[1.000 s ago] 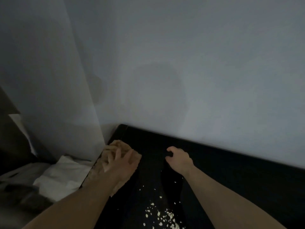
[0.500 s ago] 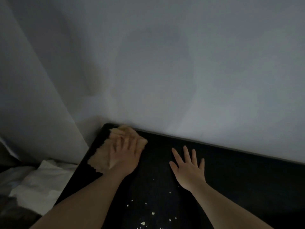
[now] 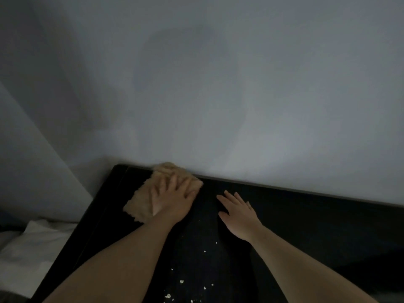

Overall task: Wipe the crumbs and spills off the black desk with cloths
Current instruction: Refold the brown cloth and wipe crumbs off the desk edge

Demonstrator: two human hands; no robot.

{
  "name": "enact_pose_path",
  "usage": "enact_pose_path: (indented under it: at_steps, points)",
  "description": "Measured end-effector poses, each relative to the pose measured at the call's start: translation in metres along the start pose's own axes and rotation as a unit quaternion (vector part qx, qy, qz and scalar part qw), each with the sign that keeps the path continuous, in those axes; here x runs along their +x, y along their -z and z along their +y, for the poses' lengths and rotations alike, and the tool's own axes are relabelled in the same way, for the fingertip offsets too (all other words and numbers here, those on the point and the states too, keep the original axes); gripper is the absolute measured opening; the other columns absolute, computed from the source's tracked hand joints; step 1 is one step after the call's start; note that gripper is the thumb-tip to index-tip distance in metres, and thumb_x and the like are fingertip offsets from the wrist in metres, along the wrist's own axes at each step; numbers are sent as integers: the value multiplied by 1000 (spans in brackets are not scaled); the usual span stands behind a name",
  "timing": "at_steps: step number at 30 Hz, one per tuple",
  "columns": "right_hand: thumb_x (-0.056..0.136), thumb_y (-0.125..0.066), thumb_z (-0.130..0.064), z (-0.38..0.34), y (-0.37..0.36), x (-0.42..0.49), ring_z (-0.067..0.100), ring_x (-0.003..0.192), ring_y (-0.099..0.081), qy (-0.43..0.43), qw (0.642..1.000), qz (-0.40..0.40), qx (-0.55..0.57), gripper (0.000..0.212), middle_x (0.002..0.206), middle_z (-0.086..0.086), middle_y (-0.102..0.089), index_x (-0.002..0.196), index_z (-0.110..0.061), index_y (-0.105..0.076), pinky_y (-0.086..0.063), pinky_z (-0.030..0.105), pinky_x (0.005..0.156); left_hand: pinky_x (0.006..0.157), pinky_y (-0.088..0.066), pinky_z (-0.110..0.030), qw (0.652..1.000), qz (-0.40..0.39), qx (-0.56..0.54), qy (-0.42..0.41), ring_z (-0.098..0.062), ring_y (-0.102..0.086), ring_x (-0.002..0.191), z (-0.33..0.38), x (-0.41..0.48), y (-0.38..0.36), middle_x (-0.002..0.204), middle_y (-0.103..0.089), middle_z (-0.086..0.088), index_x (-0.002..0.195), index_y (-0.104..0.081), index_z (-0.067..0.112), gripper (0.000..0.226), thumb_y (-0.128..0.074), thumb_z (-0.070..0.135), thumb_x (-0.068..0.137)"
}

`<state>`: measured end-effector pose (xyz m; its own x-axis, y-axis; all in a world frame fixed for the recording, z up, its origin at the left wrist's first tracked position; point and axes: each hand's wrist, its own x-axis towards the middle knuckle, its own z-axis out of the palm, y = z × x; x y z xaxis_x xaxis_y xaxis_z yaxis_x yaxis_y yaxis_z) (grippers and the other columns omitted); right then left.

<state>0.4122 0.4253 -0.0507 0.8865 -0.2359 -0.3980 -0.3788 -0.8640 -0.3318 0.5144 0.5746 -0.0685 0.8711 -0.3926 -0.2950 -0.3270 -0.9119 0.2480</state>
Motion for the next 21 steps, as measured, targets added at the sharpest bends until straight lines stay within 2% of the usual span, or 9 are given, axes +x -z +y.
enact_pose_path:
  at_steps: [4, 7, 9, 10, 12, 14, 16, 18, 21]
  points:
    - [97, -36, -9, 7, 7, -10, 18, 141, -24, -33, 980, 48, 188, 60, 154, -2, -25, 150, -23, -13, -16, 29, 113, 112, 11, -44, 976, -9, 80, -201, -21, 15, 143, 30, -26, -17, 157, 7, 11, 147, -8, 42, 51, -17, 53, 97]
    - [98, -33, -10, 11, 3, -25, 16, 143, -17, -51, 987, 77, 128, 54, 155, -2, -22, 149, -23, -19, -16, 32, 116, 112, 16, -42, 948, -40, 124, -290, -16, 16, 142, 18, -40, -23, 155, 7, 16, 146, -9, 42, 53, -14, 57, 96]
    - [99, -33, -13, 12, -5, -35, 13, 145, -8, -32, 995, 76, 57, 52, 157, -3, -16, 149, -23, -19, -9, 32, 118, 115, 9, -43, 956, -20, 120, -265, -16, 6, 143, 0, -35, -20, 156, 0, 15, 145, -14, 45, 60, -5, 64, 88]
    - [100, -33, -15, 13, -8, -39, 13, 145, -5, -27, 997, 68, 39, 52, 157, -4, -13, 149, -23, -18, -7, 32, 118, 115, 5, -44, 971, -2, 104, -217, -19, 2, 143, -7, -30, -17, 157, -4, 11, 144, -16, 46, 65, 0, 65, 84]
    - [101, -32, -17, 15, -10, -49, 12, 145, -4, -31, 997, 57, 35, 52, 158, -5, -11, 149, -24, -15, -6, 33, 119, 114, 4, -48, 992, -3, 70, -107, -23, 5, 143, -14, -22, -11, 158, 1, 9, 145, -15, 43, 60, -7, 62, 89]
    - [100, -33, -16, 18, -10, -58, 10, 144, -4, -32, 997, 53, 49, 54, 157, -6, -11, 149, -25, -13, -6, 31, 118, 113, 6, -49, 995, -23, 60, -77, -24, 9, 144, -5, -23, -11, 158, 5, 9, 147, -11, 42, 52, -15, 55, 96]
    - [100, -33, -12, 18, -11, -66, 11, 144, -4, -33, 996, 48, 66, 57, 158, -5, -11, 150, -25, -9, -5, 29, 117, 113, 5, -48, 989, -28, 73, -127, -24, 9, 144, 13, -42, -20, 158, 3, 10, 145, -11, 44, 51, -13, 56, 95]
    - [99, -33, -9, 17, -11, -68, 13, 145, -6, -46, 993, 49, 94, 60, 158, -1, -11, 150, -24, -5, -6, 29, 116, 113, 7, -47, 967, -17, 106, -231, -21, 11, 143, 28, -72, -32, 157, 4, 14, 145, -10, 46, 56, -6, 60, 91]
    - [99, -30, -11, 13, -14, -71, 16, 144, -15, -79, 985, 54, 140, 59, 157, 0, -15, 150, -27, -5, -13, 32, 116, 111, 19, -43, 924, -76, 133, -351, -12, 25, 138, 26, -103, -37, 150, 17, 21, 144, -7, 47, 54, -11, 58, 92]
